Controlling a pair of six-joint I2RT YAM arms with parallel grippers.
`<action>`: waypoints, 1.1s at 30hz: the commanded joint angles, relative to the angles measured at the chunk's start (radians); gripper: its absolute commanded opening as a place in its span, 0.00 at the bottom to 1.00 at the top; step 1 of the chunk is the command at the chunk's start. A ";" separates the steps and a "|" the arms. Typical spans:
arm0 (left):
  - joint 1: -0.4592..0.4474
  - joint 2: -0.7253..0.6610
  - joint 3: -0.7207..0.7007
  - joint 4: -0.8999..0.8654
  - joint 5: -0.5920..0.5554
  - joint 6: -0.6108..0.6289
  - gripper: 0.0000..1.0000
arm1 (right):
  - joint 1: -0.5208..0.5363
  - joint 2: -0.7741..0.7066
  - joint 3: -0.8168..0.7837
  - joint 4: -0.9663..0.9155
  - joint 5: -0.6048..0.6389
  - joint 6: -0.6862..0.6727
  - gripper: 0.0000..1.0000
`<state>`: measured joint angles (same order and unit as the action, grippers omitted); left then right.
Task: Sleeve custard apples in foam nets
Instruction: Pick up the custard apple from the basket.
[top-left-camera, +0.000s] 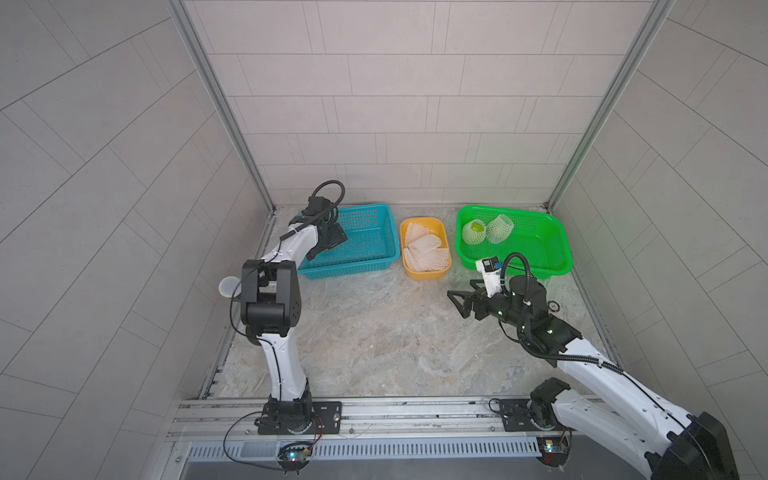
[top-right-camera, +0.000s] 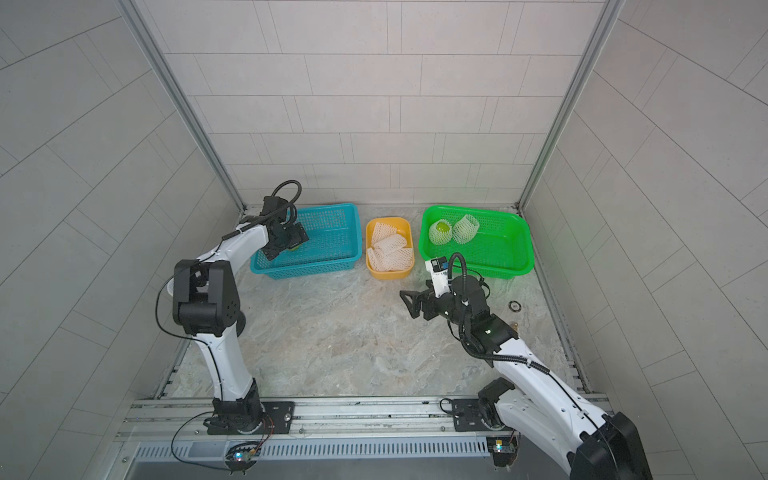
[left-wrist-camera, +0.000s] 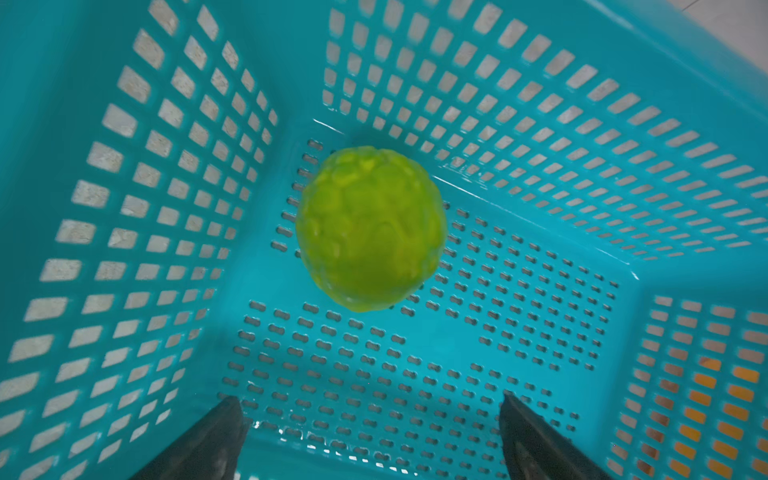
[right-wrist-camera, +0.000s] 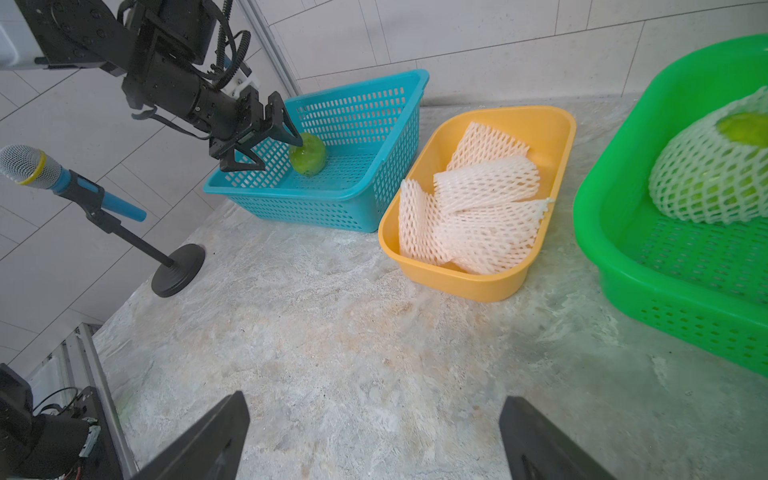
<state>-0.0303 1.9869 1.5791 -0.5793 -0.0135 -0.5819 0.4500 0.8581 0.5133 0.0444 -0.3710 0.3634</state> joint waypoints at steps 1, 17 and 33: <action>0.013 0.020 0.043 -0.003 -0.036 0.010 1.00 | 0.007 -0.029 -0.016 0.022 -0.006 -0.020 0.99; 0.013 0.214 0.223 -0.020 -0.110 0.015 1.00 | 0.009 -0.036 -0.039 0.042 -0.032 -0.020 0.99; 0.017 0.251 0.289 -0.065 -0.100 0.037 0.74 | 0.011 0.005 -0.039 0.086 -0.045 0.003 0.98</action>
<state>-0.0189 2.2631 1.8355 -0.5983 -0.1299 -0.5549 0.4545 0.8623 0.4828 0.0948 -0.4038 0.3660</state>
